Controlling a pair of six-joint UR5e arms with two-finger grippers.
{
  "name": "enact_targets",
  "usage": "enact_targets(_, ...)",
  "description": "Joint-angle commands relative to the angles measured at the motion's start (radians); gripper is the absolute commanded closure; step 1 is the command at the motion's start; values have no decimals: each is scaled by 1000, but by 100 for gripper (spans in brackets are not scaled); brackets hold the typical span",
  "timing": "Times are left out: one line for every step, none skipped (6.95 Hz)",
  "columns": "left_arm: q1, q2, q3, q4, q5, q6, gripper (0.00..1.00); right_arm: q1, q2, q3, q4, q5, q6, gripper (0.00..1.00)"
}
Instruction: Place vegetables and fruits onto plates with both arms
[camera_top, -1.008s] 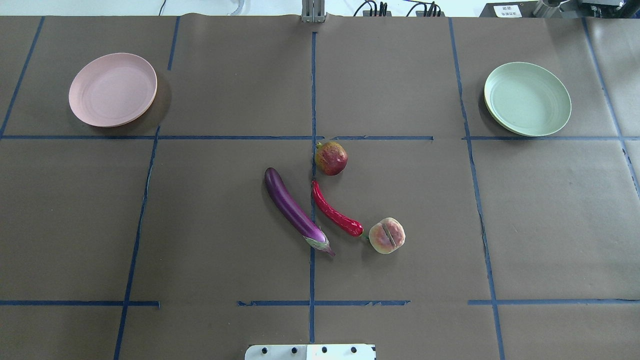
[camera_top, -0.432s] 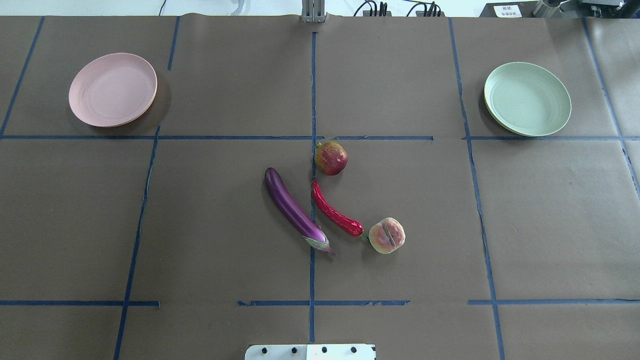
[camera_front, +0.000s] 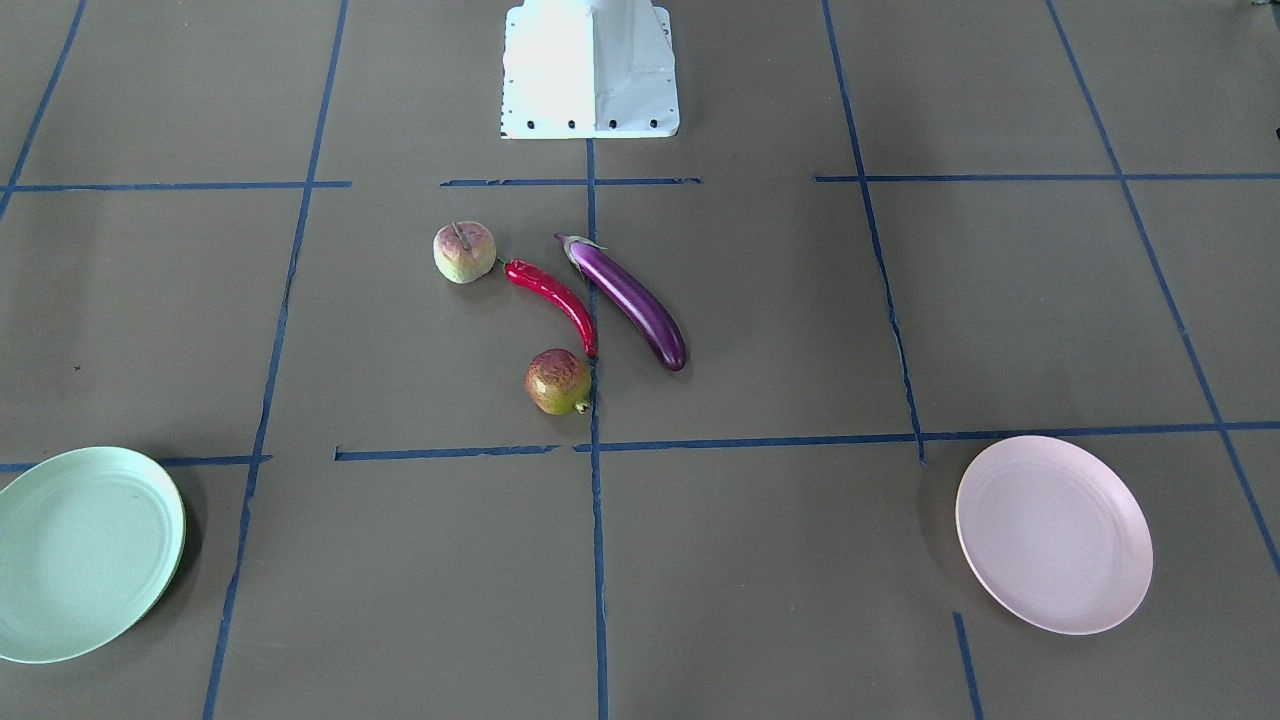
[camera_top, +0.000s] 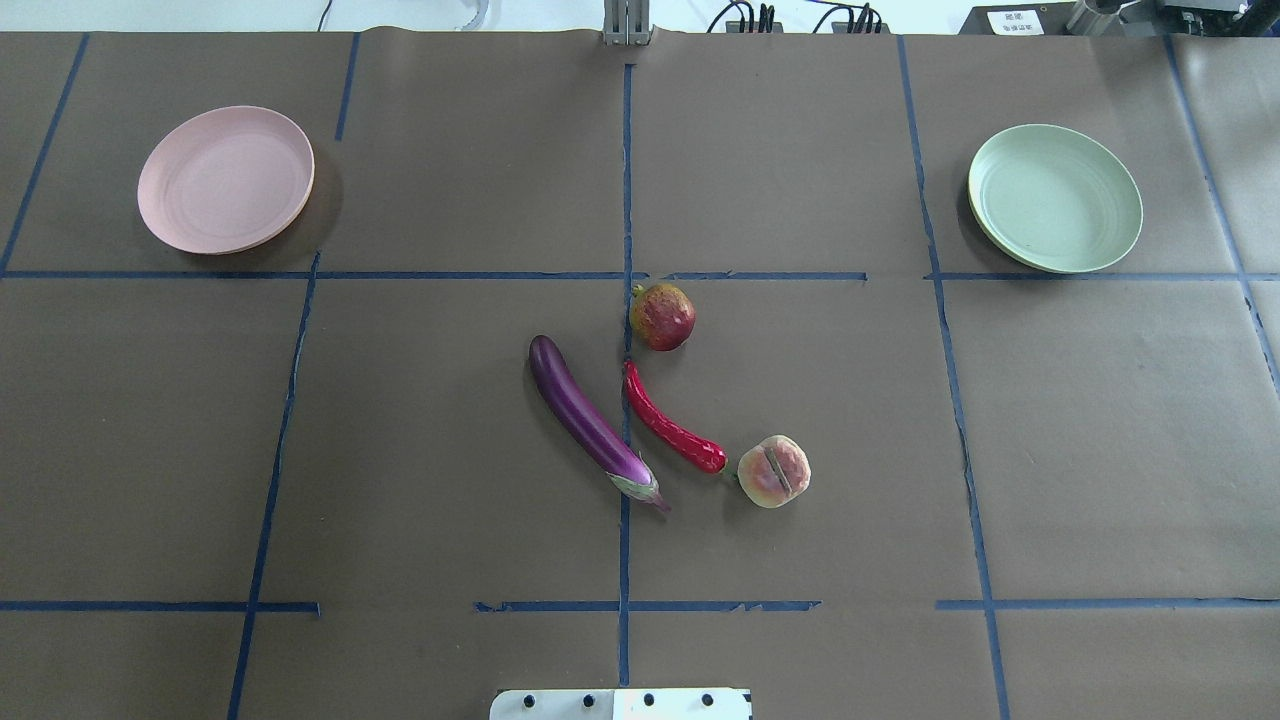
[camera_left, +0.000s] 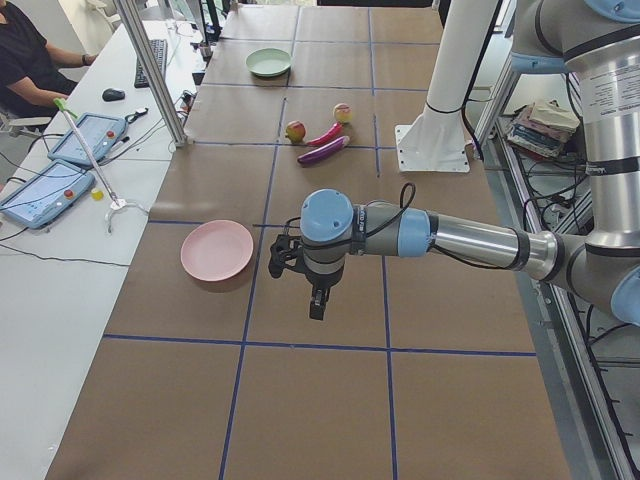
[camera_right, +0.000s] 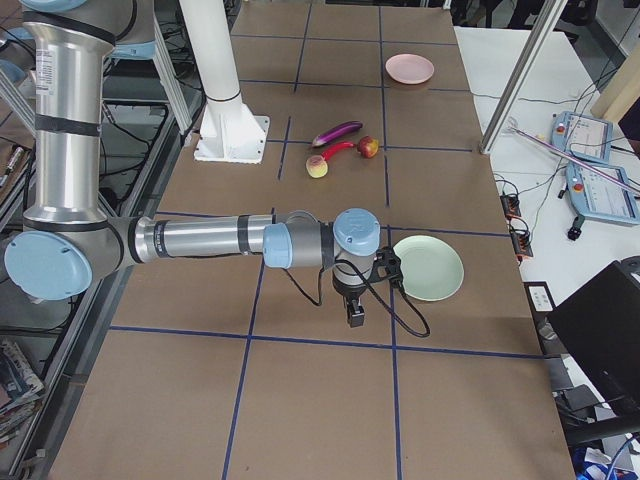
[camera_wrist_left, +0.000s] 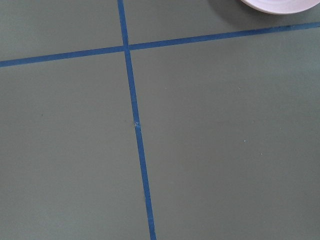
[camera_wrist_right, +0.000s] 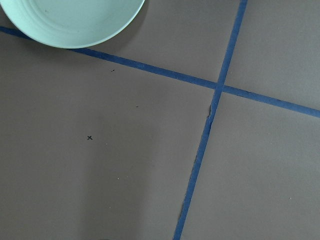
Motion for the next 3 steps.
enact_targets(2,11,-2,-2,-2,1,0,-13,0,-1,0,0,0,0)
enact_targets(2,11,-2,0,-2,-4,0,-14,0,-1,0,0,0,0)
enact_targets(2,12,-2,-2,-2,-3,0,-16,0,-1,0,6,0,0)
